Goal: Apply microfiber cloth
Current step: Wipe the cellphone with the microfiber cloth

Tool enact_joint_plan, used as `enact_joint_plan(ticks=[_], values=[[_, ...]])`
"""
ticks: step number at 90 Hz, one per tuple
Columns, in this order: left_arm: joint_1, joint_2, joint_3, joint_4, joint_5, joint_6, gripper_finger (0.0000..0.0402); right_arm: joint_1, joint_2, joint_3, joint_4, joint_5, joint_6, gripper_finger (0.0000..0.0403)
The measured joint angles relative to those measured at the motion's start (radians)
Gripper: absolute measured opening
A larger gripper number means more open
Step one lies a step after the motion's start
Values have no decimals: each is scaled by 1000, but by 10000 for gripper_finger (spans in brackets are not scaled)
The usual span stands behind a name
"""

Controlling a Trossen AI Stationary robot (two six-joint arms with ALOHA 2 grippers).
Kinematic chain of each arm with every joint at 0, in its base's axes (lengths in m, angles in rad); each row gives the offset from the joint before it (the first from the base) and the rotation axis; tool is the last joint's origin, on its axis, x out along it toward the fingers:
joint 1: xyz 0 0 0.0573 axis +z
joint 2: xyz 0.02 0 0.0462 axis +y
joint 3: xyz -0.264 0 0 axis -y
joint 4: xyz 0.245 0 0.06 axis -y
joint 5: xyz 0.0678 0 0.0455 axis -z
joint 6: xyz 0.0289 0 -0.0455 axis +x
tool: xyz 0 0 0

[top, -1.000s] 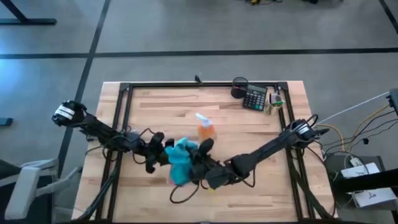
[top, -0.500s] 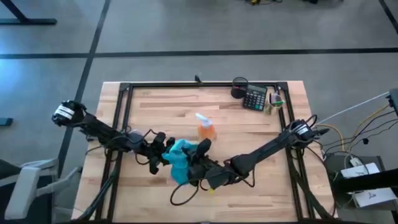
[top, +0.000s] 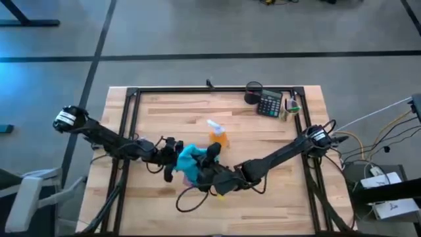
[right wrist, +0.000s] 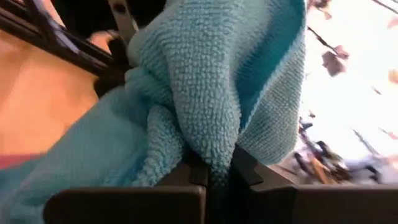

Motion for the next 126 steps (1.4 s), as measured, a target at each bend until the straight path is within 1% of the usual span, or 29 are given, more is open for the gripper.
enact_joint_plan(ticks=[5,10,18,31,40,45,55,63,71,77,85,92,97,103,109,116,126], values=[[2,-22,-4,-3,-7,0,10,20,2,-2,-9,79,-3,0],[2,-45,-8,1,-12,1,10,34,2,-3,-12,88,2,0],[2,-82,-11,2,-15,4,10,42,2,-3,-10,41,46,0],[2,-154,-17,-23,-18,65,10,37,10,-39,-10,-102,178,0],[2,-233,-19,-110,-42,128,10,31,18,-79,-36,-185,309,0],[2,-281,-16,-183,-80,154,10,28,24,-102,-69,-218,384,0],[3,-352,-14,-334,-175,157,10,23,45,-146,-78,-283,516,0],[6,-388,-14,-381,-198,159,10,11,67,-173,-65,-332,609,0],[6,-409,-14,-380,-196,192,10,-6,109,-199,-67,-329,662,0],[6,-417,-15,-386,-177,235,10,-25,152,-205,-68,-269,677,0],[6,-403,-16,-381,-107,281,10,-53,201,-204,-57,-148,694,0],[3,-376,-26,-383,-40,307,10,-78,236,-204,-51,-131,715,0],[-1,-339,-34,-366,-11,327,10,-91,252,-203,-56,-179,747,0],[-8,-297,-48,-349,-14,358,10,-101,250,-198,-51,-266,769,5],[-9,-243,-50,-296,-19,392,10,-104,246,-199,-56,-322,803,18],[-9,-182,-52,-214,-25,435,10,-107,229,-199,-66,-378,827,44],[-9,-85,-52,-100,-47,508,10,-101,199,-199,-92,-467,841,93]])
